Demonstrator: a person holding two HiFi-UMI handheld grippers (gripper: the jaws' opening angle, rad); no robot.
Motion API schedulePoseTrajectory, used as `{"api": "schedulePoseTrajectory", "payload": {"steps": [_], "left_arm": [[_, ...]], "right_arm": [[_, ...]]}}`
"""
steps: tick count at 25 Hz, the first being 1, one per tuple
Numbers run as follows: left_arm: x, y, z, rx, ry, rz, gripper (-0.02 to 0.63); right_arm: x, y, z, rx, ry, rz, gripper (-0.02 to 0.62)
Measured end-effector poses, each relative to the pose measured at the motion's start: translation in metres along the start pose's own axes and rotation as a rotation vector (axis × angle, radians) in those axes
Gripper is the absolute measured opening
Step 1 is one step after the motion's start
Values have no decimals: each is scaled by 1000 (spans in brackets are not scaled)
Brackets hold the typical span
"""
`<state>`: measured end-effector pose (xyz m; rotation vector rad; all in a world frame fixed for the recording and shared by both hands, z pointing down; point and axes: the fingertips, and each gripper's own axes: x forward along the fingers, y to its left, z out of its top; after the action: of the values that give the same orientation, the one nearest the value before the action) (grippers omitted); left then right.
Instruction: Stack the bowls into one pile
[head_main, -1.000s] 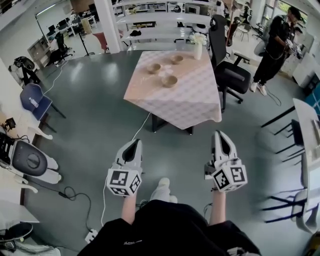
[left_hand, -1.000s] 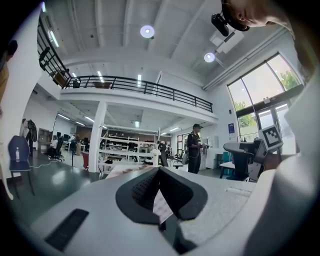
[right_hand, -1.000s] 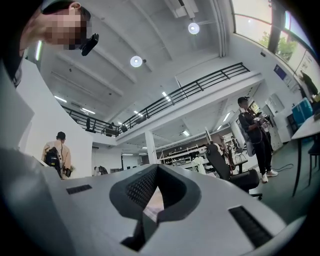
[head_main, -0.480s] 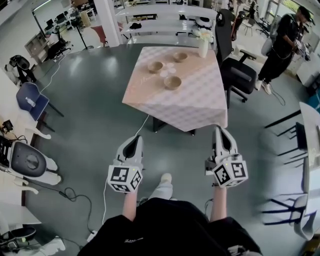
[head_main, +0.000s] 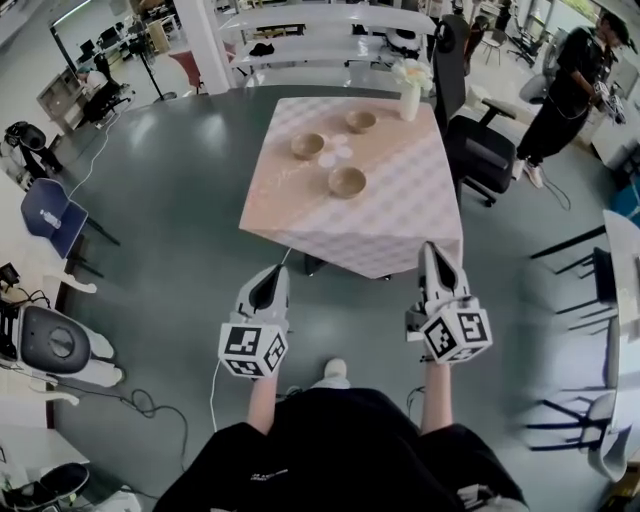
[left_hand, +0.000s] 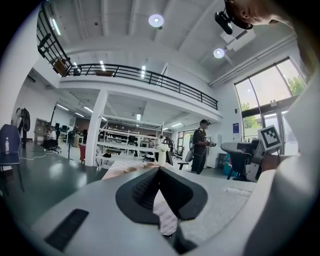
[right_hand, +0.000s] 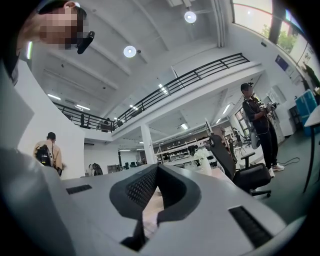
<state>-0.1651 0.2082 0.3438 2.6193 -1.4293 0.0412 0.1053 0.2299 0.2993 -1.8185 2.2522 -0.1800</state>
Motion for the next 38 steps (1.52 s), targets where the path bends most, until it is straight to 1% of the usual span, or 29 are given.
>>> {"api": "schedulePoseTrajectory", "payload": {"steps": [6, 11, 15, 22, 29, 34, 38], "left_arm": [[50, 12, 2, 8, 19, -71, -3], [79, 28, -5, -5, 33, -83, -3], [95, 37, -9, -17, 50, -86, -3], [116, 53, -15, -30, 73, -71, -3], [154, 61, -22, -52, 94, -35, -3], [188, 70, -20, -70, 111, -5, -3], [219, 79, -27, -100, 134, 22, -3]], "right_arm": [[41, -14, -1, 3, -1, -22, -9], [68, -20, -13, 0, 10, -30, -9], [86, -30, -21, 16, 26, -42, -9], [116, -38, -38, 43, 64, -36, -9], [156, -68, -53, 83, 93, -25, -9], [197, -86, -53, 98, 120, 5, -9], [230, -104, -55, 108, 139, 36, -9]]}}
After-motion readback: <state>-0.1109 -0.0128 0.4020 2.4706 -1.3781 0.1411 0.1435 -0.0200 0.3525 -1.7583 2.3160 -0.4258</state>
